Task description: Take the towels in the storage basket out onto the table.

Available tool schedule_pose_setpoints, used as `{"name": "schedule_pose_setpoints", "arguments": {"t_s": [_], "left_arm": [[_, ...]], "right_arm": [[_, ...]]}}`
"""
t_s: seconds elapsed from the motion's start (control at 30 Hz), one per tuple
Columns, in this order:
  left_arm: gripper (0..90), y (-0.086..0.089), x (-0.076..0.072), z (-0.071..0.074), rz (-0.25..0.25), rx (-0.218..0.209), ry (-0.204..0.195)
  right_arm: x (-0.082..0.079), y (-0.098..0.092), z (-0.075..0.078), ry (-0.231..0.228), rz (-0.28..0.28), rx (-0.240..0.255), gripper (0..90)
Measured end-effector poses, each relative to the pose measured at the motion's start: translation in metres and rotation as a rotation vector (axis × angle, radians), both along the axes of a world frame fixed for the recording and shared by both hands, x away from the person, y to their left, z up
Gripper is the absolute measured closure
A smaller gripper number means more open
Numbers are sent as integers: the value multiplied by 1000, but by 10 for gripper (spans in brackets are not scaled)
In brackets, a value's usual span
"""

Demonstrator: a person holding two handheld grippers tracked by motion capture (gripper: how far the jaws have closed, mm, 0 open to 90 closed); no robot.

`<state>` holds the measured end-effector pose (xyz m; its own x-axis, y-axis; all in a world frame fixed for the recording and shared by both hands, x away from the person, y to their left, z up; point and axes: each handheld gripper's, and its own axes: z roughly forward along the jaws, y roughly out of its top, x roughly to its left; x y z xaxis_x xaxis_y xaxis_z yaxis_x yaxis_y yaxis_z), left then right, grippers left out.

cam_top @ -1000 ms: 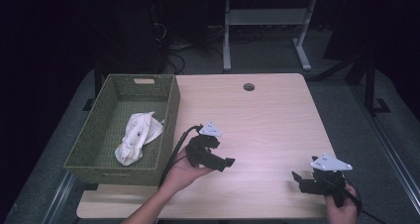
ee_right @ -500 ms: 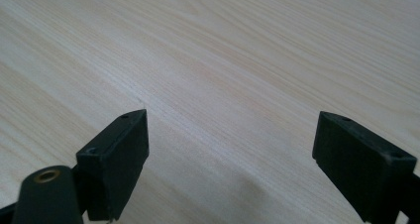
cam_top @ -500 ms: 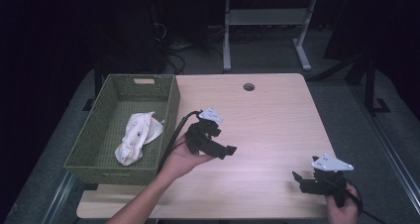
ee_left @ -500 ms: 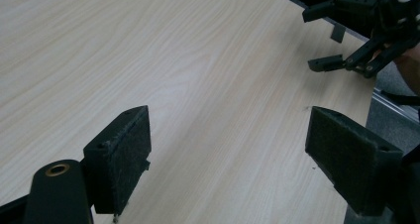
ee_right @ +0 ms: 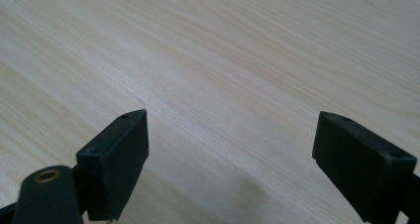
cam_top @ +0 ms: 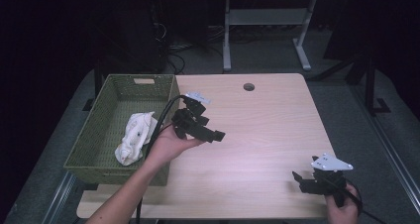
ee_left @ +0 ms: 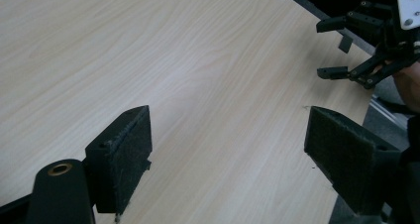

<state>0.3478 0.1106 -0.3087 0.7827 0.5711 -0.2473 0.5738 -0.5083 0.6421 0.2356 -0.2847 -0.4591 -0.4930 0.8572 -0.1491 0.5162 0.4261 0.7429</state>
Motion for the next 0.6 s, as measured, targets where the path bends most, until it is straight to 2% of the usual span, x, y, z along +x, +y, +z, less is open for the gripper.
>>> {"name": "schedule_pose_setpoints", "arguments": {"t_s": [0.13,0.17,0.3,0.4,0.6], "left_arm": [[190,15,5,2,27,-2,6],[200,19,5,3,52,-12,4],[223,33,10,5,96,-31,20],[222,42,13,5,115,-28,34],[213,59,16,5,150,-28,37]], "right_arm": [[0,0,0,0,1,-2,139],[0,0,0,0,-1,0,139],[0,-1,0,-1,-4,3,139],[0,-1,-1,0,-5,3,139],[0,0,0,2,-4,3,139]]}}
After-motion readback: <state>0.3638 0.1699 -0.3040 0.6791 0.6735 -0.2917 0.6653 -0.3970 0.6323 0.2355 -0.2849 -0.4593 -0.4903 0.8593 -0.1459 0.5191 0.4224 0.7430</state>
